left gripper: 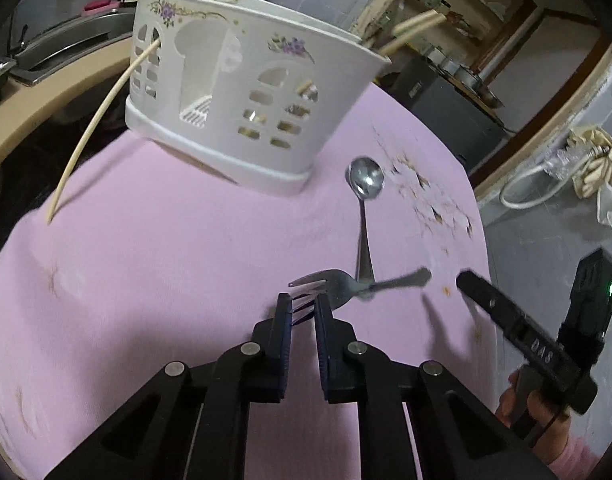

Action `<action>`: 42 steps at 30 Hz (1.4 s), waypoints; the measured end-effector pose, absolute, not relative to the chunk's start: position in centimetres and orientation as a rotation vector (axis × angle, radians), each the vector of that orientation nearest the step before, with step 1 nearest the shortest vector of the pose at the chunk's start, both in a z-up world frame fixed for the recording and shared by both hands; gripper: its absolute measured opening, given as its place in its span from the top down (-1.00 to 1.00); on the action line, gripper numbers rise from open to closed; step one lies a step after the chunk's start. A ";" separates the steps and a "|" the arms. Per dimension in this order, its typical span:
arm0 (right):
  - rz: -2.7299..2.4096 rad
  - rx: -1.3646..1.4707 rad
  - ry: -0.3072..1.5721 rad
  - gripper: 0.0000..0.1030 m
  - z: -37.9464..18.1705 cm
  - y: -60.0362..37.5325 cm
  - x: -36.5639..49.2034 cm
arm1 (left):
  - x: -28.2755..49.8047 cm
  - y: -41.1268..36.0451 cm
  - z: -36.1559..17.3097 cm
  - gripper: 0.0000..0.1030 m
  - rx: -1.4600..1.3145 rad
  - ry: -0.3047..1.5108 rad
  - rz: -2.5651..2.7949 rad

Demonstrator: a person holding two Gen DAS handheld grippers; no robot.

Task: Organize utensils
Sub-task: 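Close the left tool on the steel fork while the right tool grasps the spoon, then lift the fork with the left tool while the right tool lifts the spoon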

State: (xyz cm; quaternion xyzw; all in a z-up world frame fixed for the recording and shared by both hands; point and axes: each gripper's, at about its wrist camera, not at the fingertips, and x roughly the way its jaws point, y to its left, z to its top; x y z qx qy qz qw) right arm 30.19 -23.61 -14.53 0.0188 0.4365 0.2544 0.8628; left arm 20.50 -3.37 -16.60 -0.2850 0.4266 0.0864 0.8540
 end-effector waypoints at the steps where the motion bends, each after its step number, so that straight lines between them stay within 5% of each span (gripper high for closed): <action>1: 0.535 0.040 0.918 -0.31 -14.6 -23.5 30.4 | 20.7 -3.2 -16.6 0.78 -0.599 0.896 0.186; 8: 0.599 0.037 0.944 -0.18 -15.4 -22.1 33.8 | 22.2 -1.9 -16.7 0.76 -0.620 0.897 0.217; 21: 0.769 -0.034 1.025 0.36 -17.4 -16.4 40.5 | 23.9 0.4 -16.2 0.76 -0.637 0.911 0.281; 34: 0.901 -0.083 1.062 0.42 -17.6 -13.0 42.9 | 23.8 1.0 -16.7 0.79 -0.706 0.889 0.291; 39: 0.929 -0.088 1.074 0.86 -17.9 -13.2 42.8 | 23.6 1.2 -17.4 0.79 -0.771 0.876 0.302; 42: 0.927 -0.082 1.064 0.91 -17.8 -13.3 42.4 | 23.8 1.3 -17.7 0.79 -0.791 0.867 0.304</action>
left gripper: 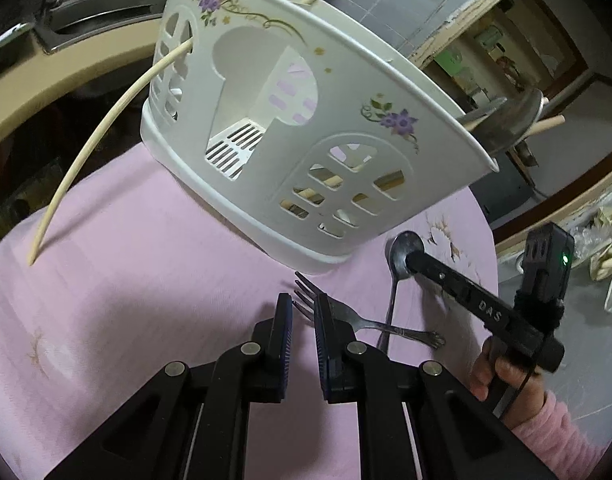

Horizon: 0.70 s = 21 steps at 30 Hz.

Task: Organize utensils
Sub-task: 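Lift the fork with the left tool while the right tool lifts the spoon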

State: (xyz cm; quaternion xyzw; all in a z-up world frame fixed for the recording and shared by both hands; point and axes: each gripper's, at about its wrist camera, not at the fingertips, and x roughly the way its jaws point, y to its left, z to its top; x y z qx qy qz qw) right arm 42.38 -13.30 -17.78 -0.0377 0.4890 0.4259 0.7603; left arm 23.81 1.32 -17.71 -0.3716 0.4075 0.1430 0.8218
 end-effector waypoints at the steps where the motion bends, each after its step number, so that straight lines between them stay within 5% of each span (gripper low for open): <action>1: 0.925 -0.079 1.063 0.91 -17.7 -13.4 42.3 | 23.9 1.3 -17.7 0.79 -0.796 0.865 0.304; 21: 0.755 0.034 1.042 0.94 -16.3 -19.3 35.1 | 24.6 -2.0 -14.7 0.92 -0.617 0.843 0.123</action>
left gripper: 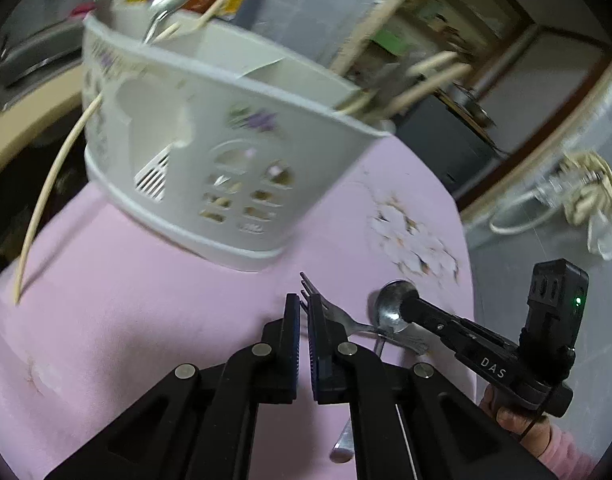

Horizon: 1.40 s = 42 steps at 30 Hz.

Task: Organize utensils
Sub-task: 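Lift the fork with the left tool while the right tool lifts the spoon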

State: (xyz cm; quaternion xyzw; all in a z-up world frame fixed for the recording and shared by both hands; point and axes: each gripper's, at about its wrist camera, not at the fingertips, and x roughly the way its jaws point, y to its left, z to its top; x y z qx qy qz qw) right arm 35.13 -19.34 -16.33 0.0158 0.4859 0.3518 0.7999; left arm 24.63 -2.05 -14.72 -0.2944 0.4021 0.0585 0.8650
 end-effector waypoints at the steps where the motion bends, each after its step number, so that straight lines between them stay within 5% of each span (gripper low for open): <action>1: 0.747 0.042 1.037 0.94 -16.1 -19.6 34.6 | 24.5 -2.3 -14.3 0.92 -0.603 0.837 0.109; 15: 0.601 0.031 0.871 0.94 -10.9 -21.6 28.2 | 22.2 -4.9 -6.7 0.95 -0.340 0.756 -0.049; 42: 0.366 0.034 0.636 0.94 -3.4 -21.7 27.3 | 20.8 -4.0 -1.4 0.96 -0.201 0.619 -0.079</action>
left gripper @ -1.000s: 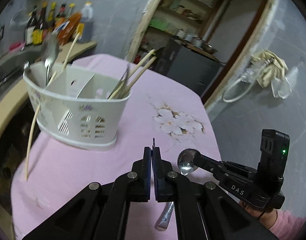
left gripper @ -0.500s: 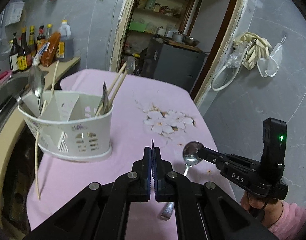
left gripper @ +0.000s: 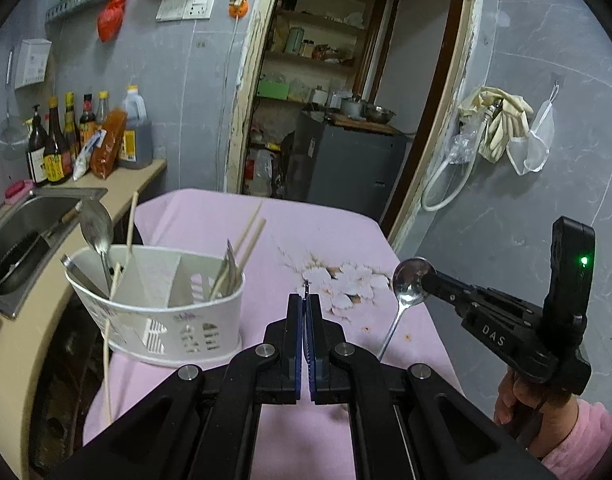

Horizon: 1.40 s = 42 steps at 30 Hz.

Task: Organize utensils
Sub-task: 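Lift the fork with the left tool while the right tool lifts the spoon, then lower the fork and spoon into the white holder with both tools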

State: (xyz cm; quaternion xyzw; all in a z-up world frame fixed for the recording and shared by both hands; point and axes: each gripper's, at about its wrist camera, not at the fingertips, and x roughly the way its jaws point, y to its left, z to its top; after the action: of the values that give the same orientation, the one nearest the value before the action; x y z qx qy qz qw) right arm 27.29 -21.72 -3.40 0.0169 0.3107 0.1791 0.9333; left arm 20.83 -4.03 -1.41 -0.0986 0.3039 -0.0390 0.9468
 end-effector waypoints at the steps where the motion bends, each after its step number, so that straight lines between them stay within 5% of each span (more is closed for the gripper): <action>1: 0.366 0.041 0.627 0.94 -3.0 -21.6 27.4 | 20.7 -3.9 -1.2 0.95 -0.197 0.613 -0.077; 25: 0.414 -0.019 0.340 0.95 8.2 -12.7 27.6 | 19.7 6.4 8.9 0.95 -0.137 0.465 0.081; 42: 0.303 -0.219 0.294 0.96 6.4 -2.9 29.4 | 23.7 13.1 7.8 0.95 -0.070 0.466 0.092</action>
State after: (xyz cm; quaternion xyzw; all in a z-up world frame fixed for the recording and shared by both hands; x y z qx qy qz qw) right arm 29.44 -2.93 6.44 -0.1084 0.1458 0.1502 0.9718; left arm 23.67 13.12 7.77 -0.0346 0.2309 0.0454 0.9713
